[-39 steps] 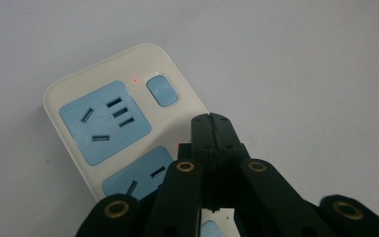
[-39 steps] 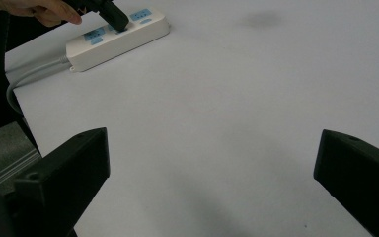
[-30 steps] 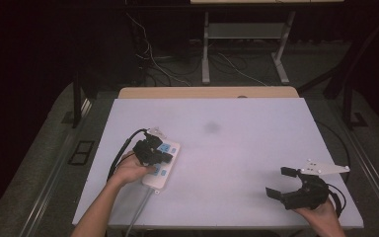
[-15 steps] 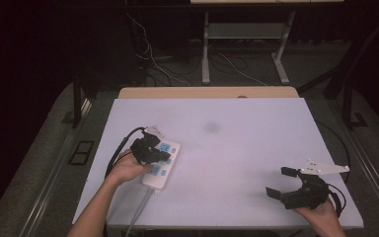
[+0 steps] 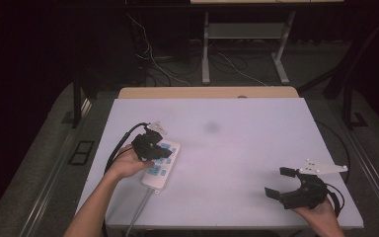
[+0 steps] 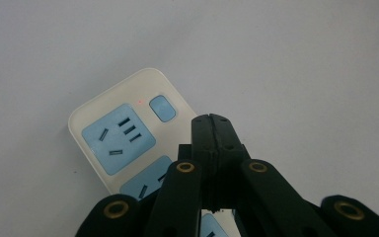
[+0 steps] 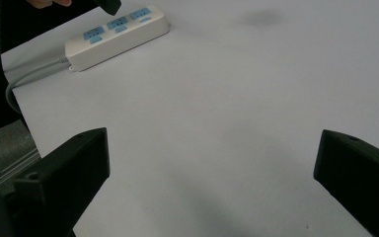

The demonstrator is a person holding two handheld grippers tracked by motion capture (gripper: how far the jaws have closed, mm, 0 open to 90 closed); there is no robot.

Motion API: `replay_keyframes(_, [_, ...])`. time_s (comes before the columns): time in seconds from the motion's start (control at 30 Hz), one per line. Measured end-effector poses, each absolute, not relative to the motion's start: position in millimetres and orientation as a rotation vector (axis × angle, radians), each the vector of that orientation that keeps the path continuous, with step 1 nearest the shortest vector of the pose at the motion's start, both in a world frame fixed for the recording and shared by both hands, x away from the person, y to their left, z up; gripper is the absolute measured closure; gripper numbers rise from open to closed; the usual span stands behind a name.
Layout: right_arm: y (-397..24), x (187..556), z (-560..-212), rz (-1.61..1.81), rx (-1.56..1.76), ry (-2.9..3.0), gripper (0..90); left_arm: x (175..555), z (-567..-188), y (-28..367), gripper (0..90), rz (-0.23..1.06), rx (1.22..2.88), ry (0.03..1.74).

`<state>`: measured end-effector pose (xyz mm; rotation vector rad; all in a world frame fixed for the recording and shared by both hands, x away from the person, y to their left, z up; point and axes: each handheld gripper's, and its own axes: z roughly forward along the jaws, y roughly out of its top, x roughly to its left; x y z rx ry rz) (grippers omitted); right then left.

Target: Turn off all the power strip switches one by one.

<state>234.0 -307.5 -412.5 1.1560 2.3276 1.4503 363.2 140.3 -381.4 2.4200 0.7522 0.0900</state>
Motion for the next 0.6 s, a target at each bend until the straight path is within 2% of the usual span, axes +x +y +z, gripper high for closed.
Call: replay_keyframes(0.6, [-308.8,233.7,-412.4,1.449,1.157,2.328,0.5,374.9,-362.9,132.7,89.4,0.124,2.432,0.734])
